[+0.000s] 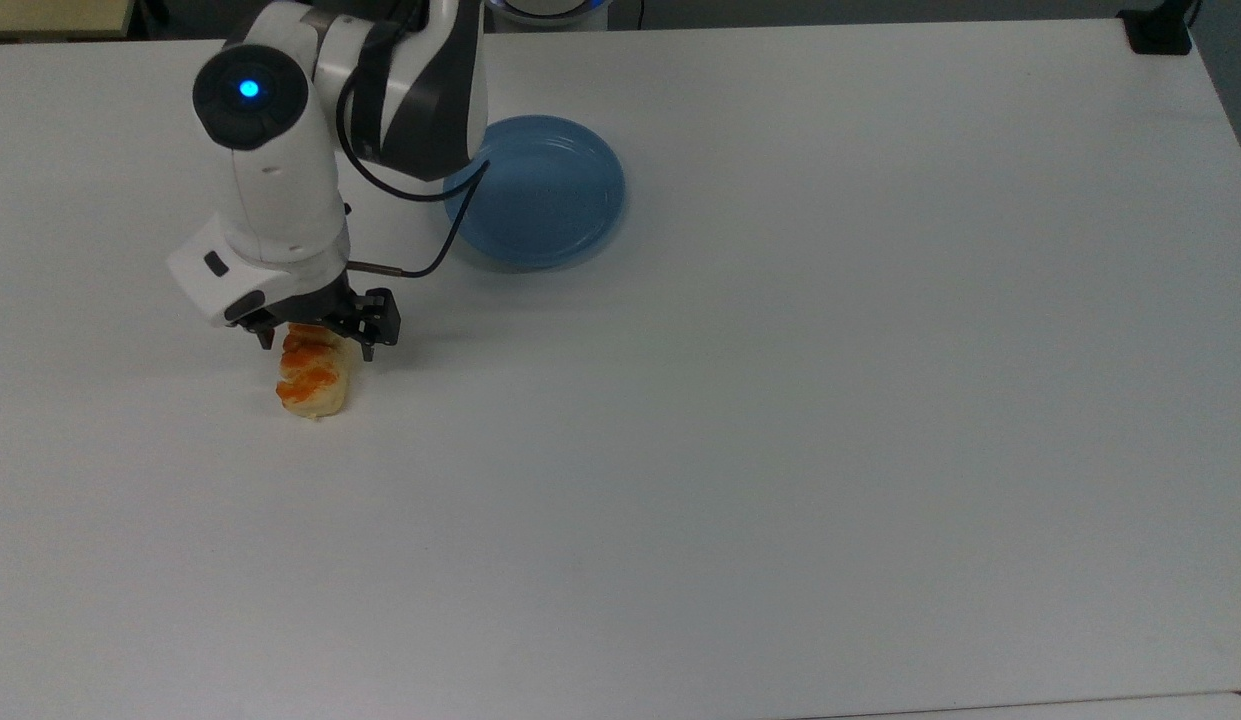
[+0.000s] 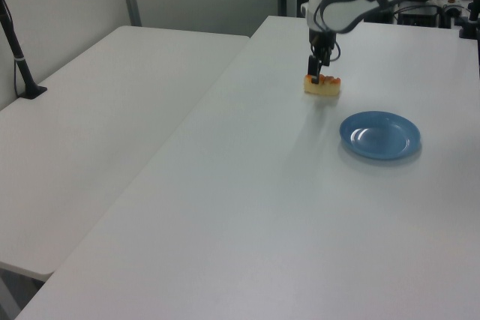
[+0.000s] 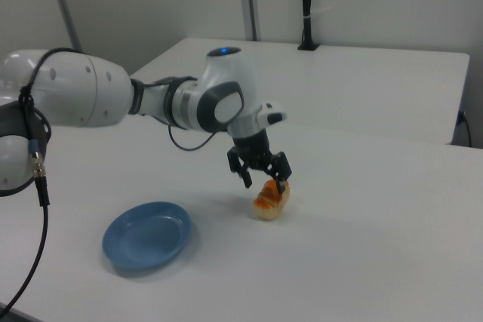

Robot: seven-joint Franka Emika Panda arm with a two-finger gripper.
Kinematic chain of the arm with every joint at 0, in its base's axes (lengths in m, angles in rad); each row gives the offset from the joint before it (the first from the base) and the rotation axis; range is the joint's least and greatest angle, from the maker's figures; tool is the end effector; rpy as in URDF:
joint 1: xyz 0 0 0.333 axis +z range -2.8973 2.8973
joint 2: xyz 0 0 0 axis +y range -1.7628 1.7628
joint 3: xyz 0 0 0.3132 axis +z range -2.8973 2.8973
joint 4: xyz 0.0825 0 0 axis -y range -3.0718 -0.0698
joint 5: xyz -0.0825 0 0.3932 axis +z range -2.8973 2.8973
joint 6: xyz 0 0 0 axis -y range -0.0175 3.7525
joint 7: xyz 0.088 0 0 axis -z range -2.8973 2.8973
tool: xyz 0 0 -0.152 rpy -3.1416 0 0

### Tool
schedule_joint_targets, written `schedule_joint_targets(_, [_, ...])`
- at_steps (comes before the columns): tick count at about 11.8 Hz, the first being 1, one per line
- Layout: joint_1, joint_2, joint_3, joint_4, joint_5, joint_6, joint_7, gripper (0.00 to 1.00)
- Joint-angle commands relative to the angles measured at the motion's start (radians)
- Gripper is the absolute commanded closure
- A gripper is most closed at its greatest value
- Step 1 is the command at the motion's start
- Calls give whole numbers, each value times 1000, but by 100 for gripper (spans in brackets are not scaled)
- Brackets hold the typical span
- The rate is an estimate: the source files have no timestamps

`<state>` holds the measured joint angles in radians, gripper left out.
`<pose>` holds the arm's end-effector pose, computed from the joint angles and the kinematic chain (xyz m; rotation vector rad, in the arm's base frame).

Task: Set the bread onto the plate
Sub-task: 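Lower the gripper onto the orange-topped bread roll and close it, then lift the bread roll and carry it over the blue plate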

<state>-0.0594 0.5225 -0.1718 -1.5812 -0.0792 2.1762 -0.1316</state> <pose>0.6903 -0.1556 0.2947 2.9772 -0.0463 0.0748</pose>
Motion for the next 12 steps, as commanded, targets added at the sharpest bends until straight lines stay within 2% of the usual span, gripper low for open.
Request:
schedule_joint_targets(1, [10, 1, -14, -72, -14, 47, -89, 10])
schedule_joint_targets(3, [10, 4, -35, -71, -5, 47, -131, 38])
schedule_joint_targets(4, [10, -7, -38, -68, -2, 43, -138, 45])
schedule_joint_targets(6, [12, -64, -40, -68, 7, 28, -134, 48])
schedule_joint_targets(9, [38, -197, -32, -77, 48, -129, -140, 49])
schedule_joint_targets(11, [125, -296, -31, -124, 67, -307, -163, 49])
schedule_joint_targets(12, [166, -370, -29, -204, 85, -329, -161, 49])
